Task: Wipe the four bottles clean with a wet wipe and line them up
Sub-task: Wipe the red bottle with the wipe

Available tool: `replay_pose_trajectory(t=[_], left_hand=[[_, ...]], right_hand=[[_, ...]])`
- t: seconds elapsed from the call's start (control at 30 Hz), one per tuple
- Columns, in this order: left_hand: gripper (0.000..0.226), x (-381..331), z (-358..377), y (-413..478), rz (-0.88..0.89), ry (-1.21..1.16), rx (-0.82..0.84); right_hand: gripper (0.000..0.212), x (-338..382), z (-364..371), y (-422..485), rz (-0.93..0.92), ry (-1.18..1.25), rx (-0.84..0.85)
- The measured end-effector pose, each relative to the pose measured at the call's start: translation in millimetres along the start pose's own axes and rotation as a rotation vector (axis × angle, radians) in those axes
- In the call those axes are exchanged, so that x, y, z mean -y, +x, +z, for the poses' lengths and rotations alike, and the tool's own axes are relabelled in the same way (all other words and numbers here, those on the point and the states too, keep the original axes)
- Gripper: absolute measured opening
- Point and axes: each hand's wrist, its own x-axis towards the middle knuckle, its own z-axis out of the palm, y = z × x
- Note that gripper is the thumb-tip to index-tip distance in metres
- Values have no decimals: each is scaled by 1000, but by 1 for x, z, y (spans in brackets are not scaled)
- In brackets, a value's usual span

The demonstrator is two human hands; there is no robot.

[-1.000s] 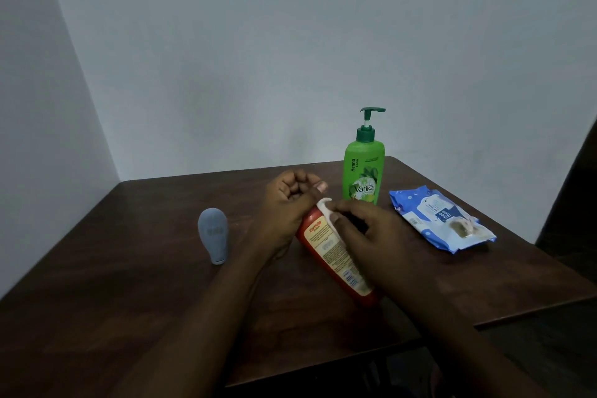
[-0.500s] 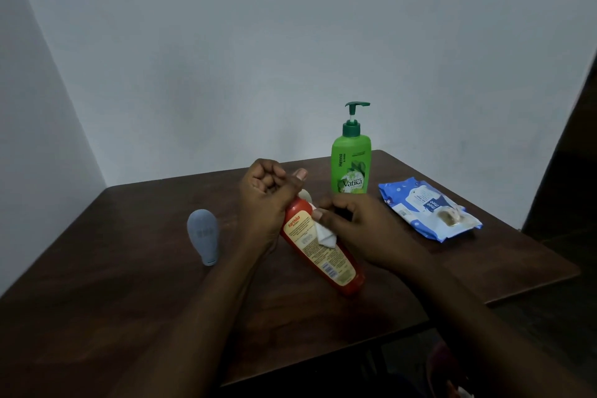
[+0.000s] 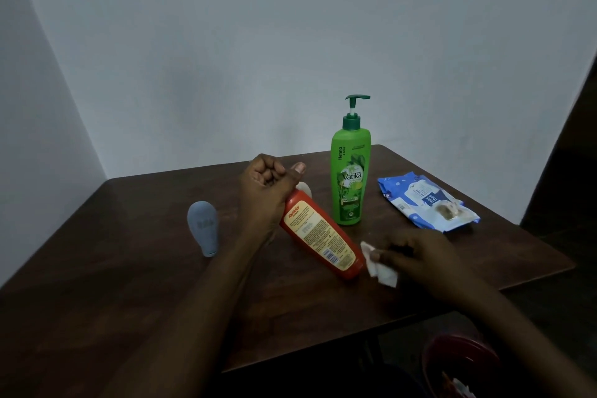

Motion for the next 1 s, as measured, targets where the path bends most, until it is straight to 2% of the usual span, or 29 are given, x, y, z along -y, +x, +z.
replay_pose_trajectory(t=[0.07,0.1,0.13,0.2,0.37,0.47,0.53,0.6,0.7,0.73,0.83,0.9,1.0], left_hand=[[30,0,0,1,0,9,-2],[30,0,-1,1,2,15,-2],[29,0,-1,1,0,24,-1],[28,0,0,1,-18,42,-2],[27,1,-2,4,-61,66,-17],[27,3,-4,5,-74,90,-8],[28,3,-3,3,-75,102,-16],[28,2,-1,3,-70,109,-20],[28,-1,-2,7,-77,111,-22],[29,-1,-3,8,-76,109,-25],[29,1,-3,4,-85,112,-29],[29,-1,-3,3,-93,114,-25],[29,-3,-5,5,-88,134,-31]], right_hand=[[13,9,4,-5,-57,42,-179],[14,13,11,-7,-107,21,-217],[23,17,18,-10,-139,-31,-220],[31,18,37,-17,-183,-165,-180],[32,26,59,-31,-281,-362,-106],[33,31,59,-28,-246,-314,10],[36,28,51,-29,-218,-224,16],[31,29,34,-29,-152,-161,-75],[21,26,17,-22,-91,-170,-382],[20,24,17,-18,-78,-203,-410],[21,21,33,-17,-90,-237,-256],[23,21,51,-24,-174,-245,-198],[37,28,58,-29,-213,-205,-71]])
